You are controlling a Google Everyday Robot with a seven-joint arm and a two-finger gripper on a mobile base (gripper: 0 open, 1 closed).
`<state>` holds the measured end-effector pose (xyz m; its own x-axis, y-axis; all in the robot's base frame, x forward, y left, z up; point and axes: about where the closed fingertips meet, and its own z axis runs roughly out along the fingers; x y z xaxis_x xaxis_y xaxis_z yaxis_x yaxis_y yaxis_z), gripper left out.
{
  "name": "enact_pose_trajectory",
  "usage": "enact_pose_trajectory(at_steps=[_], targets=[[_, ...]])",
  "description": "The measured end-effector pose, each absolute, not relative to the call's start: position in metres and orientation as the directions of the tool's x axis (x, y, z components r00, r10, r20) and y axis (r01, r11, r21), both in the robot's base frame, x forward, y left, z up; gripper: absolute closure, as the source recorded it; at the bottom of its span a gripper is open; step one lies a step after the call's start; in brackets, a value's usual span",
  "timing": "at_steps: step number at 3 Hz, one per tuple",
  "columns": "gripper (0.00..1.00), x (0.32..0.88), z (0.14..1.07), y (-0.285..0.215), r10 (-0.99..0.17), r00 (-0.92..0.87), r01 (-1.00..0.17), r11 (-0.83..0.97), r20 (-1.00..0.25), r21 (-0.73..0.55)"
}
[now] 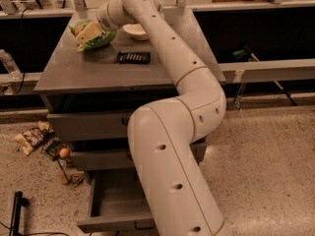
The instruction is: Place green rice chip bag into bottom drawer
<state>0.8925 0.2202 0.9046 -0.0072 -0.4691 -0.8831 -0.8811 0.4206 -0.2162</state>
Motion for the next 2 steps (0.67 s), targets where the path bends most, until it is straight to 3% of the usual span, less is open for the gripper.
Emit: enact_pose_trajectory(at_steps=[2], targets=[[0.00,0.893,0.859,0.238,-0.488,-0.039,-0.912,0.375,-0.872,-0.169]])
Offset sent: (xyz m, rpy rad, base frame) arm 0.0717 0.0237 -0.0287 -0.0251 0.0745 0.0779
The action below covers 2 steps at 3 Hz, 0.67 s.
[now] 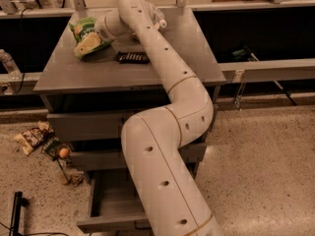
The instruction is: Place green rice chip bag into bottom drawer
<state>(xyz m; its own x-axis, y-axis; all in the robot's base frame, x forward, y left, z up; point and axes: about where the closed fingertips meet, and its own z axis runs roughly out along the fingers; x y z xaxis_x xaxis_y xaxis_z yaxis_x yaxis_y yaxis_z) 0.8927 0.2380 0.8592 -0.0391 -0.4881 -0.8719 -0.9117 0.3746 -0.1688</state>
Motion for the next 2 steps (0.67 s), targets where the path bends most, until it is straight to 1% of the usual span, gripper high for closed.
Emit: enact_pose_trajectory(at_steps=[1,2], targets=[[0.18,0.8881,0.8502,0.2404,-0.486,-0.049,-0.923,0.355,-0.873,-0.145],[0.41,0.8844,0.8472,0.2406,-0.488,-0.049,-0.930,0.340,-0.871,-0.138]])
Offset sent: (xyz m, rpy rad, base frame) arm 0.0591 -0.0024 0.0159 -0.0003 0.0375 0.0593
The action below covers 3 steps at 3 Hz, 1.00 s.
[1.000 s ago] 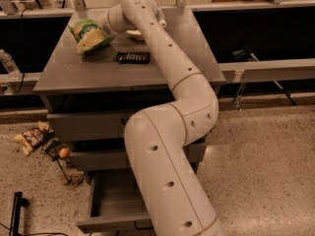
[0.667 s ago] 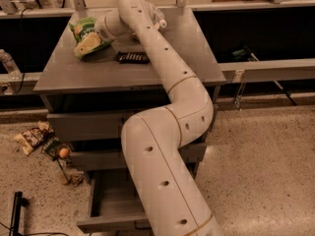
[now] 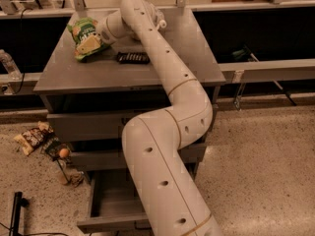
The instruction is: Place green rice chip bag into bottom drawer
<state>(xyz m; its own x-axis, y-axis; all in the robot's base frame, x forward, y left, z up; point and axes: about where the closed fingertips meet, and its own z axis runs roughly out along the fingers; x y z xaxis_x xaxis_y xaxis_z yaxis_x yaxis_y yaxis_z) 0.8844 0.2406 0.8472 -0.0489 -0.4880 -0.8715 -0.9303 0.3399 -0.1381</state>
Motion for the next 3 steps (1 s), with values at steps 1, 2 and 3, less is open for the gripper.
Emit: enact_pose_trajectory(at_steps=[1,2,3], targets=[[0.64,0.882,0.846,0.240,-0.492,-0.044,-0.935,0.327,-0.870,-0.138],[0.87,0.879,0.856,0.228,-0.483,-0.032,-0.937,0.319,-0.875,-0.141],[1.00,0.877,0.881,0.191,-0.467,-0.029,-0.929,0.338,-0.884,-0.148]])
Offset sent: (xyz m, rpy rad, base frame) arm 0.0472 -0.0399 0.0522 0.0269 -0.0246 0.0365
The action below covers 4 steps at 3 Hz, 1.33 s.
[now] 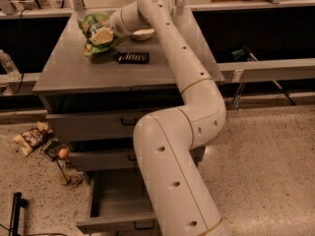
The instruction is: Place green rice chip bag into bottom drawer
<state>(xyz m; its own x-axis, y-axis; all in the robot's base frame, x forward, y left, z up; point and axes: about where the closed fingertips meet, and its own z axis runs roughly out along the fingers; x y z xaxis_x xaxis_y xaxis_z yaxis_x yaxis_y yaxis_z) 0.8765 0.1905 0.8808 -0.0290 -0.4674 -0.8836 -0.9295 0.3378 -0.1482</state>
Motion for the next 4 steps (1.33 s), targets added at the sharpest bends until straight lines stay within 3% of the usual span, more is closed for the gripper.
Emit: enact_pose_trajectory(at_steps=[2,4], targets=[[1.00,0.848,0.925,0.118,-0.440,0.024,-0.942,0.292,-0.898,-0.168],[1.00,0.821,0.942,0.075,-0.372,-0.010,-0.961,0.261,-0.928,-0.095]])
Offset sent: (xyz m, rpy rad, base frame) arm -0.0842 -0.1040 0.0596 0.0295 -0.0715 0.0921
